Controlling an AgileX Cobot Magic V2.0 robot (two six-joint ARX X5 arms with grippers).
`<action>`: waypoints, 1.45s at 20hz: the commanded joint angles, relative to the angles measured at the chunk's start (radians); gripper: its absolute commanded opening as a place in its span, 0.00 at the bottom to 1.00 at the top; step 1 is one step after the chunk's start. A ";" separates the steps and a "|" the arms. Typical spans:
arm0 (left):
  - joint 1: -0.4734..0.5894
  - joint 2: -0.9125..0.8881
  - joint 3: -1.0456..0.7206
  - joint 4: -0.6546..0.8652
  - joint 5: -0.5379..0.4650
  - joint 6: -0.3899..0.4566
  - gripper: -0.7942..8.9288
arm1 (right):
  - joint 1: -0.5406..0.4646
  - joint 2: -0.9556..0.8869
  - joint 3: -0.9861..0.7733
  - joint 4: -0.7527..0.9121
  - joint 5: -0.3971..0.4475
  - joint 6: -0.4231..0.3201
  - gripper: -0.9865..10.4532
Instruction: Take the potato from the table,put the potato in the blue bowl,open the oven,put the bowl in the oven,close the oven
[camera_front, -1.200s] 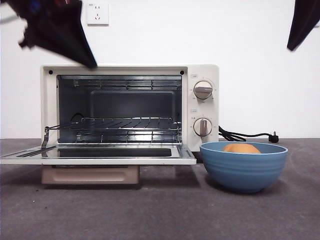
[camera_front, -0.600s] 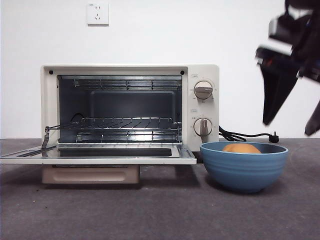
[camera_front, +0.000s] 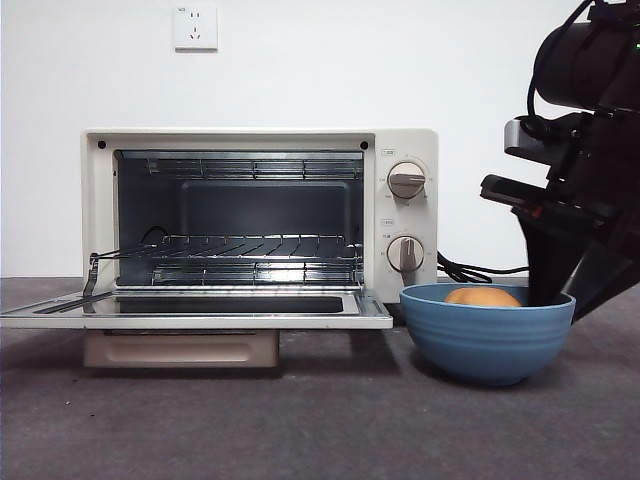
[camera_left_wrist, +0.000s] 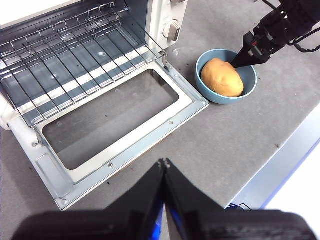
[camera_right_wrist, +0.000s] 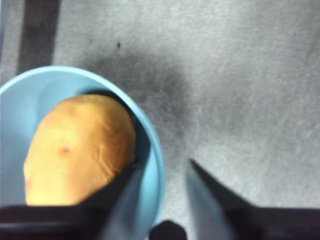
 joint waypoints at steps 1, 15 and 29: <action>-0.001 -0.003 -0.008 0.008 -0.004 -0.006 0.07 | 0.000 0.006 -0.009 0.014 -0.004 -0.016 0.07; -0.001 -0.002 -0.008 -0.002 -0.129 0.021 0.07 | 0.236 -0.182 0.124 -0.011 0.026 0.097 0.07; -0.001 -0.001 -0.008 -0.006 -0.125 0.024 0.07 | 0.343 0.288 0.582 0.037 0.187 0.179 0.07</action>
